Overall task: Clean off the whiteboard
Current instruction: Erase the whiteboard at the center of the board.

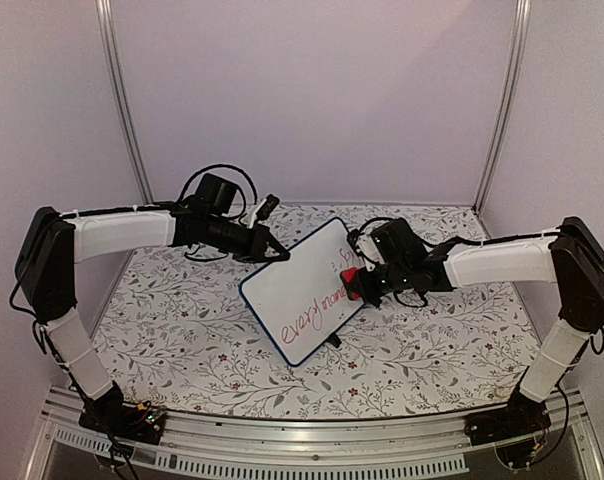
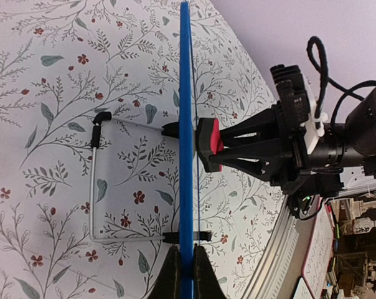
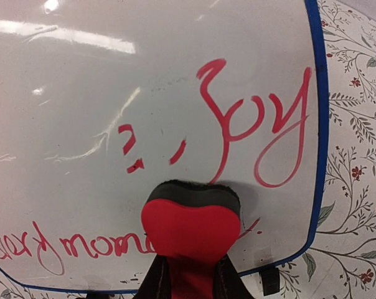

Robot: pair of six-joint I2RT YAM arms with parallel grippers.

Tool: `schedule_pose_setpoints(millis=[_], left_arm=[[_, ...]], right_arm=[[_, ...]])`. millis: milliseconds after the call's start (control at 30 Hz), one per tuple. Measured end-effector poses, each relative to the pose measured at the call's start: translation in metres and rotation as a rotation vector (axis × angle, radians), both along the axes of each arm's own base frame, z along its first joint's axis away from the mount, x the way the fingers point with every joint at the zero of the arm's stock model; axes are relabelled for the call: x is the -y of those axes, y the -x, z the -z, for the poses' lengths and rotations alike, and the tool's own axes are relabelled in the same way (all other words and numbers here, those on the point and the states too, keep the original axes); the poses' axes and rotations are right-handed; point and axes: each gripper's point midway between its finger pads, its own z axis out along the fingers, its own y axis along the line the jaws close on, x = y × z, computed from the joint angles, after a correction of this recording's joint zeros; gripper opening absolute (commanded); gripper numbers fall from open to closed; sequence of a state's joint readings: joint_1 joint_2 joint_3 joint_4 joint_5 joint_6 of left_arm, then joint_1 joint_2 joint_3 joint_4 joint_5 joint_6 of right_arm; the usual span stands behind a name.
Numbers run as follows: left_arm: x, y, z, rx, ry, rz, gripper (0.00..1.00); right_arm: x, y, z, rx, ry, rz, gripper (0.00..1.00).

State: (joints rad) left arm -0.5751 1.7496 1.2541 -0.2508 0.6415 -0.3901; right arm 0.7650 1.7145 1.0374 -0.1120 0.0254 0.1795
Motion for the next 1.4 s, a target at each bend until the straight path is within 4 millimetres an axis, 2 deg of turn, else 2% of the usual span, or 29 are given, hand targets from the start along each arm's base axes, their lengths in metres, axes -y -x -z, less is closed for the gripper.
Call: schedule_pose_setpoints(millis=[400,533,1167,1400], left_arm=[[0.0,0.0,0.0,-0.001,0.001,0.001,0.0],[0.0,0.0,0.0,-0.002,-0.001,-0.002,0.0],[0.0,-0.001,0.0,0.002,-0.001,-0.005,0.0],[0.0,-0.001,0.0,0.001,-0.001,-0.003,0.0]], right_arm=[[-0.006,0.01,0.001,-0.009,0.015,-0.022,0.03],[-0.008,0.005,-0.002,-0.009,0.035,-0.014,0.03],[-0.033,-0.032,-0.048,0.088,-0.002,-0.011,0.03],[-0.033,-0.033,-0.047,0.094,-0.002,-0.014,0.03]])
